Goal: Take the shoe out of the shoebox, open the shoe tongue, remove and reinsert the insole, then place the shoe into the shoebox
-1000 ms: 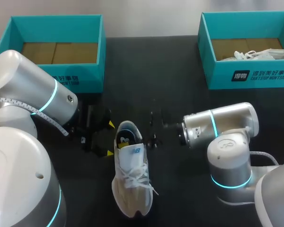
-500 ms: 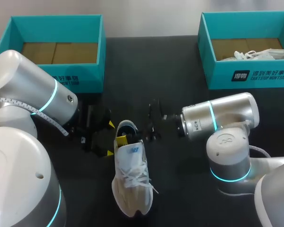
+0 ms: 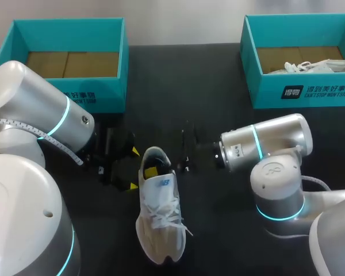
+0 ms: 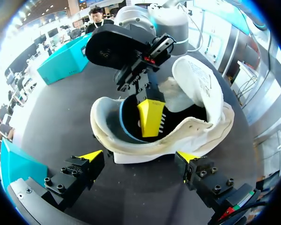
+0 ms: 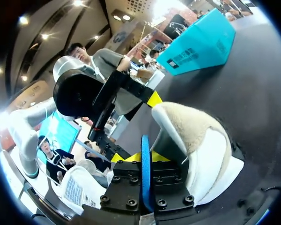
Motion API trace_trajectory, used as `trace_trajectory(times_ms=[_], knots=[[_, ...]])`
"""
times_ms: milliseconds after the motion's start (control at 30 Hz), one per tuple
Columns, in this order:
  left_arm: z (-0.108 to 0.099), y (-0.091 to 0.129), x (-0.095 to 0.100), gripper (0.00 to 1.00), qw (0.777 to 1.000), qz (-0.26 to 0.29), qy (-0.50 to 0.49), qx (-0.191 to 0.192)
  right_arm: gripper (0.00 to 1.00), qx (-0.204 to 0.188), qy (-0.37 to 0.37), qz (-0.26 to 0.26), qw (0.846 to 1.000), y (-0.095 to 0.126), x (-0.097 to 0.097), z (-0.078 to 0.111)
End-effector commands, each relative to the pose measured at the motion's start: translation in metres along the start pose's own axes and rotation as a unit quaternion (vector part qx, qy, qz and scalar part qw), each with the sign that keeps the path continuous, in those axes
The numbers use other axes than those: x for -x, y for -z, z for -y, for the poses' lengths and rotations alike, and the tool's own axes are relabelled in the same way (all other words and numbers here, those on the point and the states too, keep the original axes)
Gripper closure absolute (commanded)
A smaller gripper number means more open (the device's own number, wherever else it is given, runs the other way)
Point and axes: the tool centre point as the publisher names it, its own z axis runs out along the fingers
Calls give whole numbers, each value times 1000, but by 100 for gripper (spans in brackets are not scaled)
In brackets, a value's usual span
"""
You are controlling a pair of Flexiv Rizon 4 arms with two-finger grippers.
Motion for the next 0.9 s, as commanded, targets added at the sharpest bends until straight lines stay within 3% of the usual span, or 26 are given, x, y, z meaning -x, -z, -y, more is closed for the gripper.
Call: trace_trajectory(times_ms=[33,167,267,333,433,467,600,767,900], knots=[[0,1,-1,0,1000,0,0,0,100,1,-10,4,1000,-8,-4,14],[0,1,-1,0,1000,0,0,0,100,-3,-14,5,1000,-9,-8,18],[0,1,-1,0,1000,0,0,0,100,4,6,11,1000,-6,-12,9],[0,1,-1,0,1000,0,0,0,58,5,21,14,1000,-4,-15,2],[0,1,-1,0,1000,0,0,0,42,4,40,19,999,-2,-18,-7],[0,1,-1,0,1000,0,0,0,30,4,47,22,999,-1,-19,-11],[0,1,-1,0,1000,0,0,0,34,1,61,26,998,1,-20,-20],[0,1,-1,0,1000,0,0,0,50,-3,65,27,997,2,-14,-26],[0,1,-1,0,1000,0,0,0,55,-3,63,26,998,0,-6,-29]])
